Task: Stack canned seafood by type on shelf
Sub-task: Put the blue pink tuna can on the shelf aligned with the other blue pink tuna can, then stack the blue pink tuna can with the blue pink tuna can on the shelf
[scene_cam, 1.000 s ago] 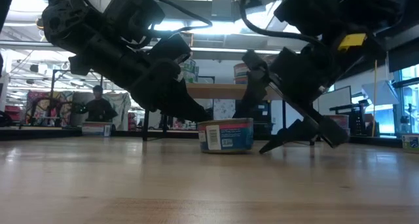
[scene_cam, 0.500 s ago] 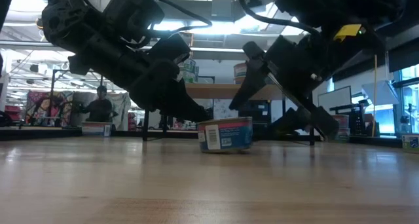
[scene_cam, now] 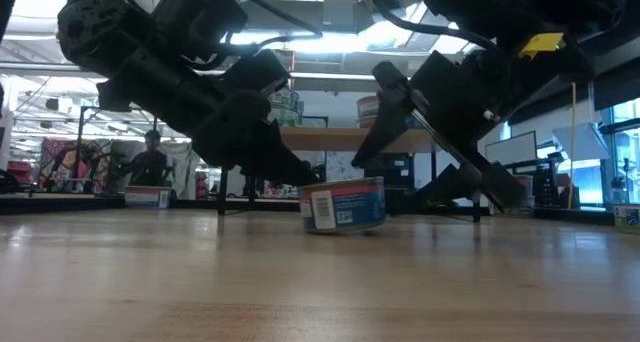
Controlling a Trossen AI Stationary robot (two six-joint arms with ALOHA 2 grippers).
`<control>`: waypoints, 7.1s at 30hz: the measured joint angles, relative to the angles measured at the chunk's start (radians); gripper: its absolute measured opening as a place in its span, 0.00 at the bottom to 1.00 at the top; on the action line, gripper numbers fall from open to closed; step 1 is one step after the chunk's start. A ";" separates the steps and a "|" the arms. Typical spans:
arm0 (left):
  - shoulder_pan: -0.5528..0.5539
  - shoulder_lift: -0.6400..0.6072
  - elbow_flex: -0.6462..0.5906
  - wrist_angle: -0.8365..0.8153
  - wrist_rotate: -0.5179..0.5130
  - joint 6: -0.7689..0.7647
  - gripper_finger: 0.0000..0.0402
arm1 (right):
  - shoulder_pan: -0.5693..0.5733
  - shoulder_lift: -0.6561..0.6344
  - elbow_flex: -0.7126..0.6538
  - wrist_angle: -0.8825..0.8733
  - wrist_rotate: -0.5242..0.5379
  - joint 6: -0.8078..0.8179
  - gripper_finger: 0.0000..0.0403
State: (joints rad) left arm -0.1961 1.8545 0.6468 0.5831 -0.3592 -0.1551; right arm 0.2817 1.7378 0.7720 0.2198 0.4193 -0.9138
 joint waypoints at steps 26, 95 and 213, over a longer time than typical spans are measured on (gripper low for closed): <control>-0.015 -0.002 -0.001 -0.009 -0.031 -0.013 0.18 | 0.000 0.138 0.002 0.195 0.014 -0.166 0.78; -0.145 -0.689 -0.316 -0.467 -0.070 -0.188 0.18 | -0.239 -0.208 0.233 -0.368 0.515 0.320 0.52; 0.777 -0.645 0.015 -1.219 -0.394 -0.265 0.63 | 0.012 -0.222 -0.231 -0.138 0.092 1.154 0.48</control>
State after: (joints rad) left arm 0.5805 1.2092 0.6617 -0.6361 -0.7532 -0.4201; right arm 0.2939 1.5162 0.5412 0.0822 0.5117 0.2397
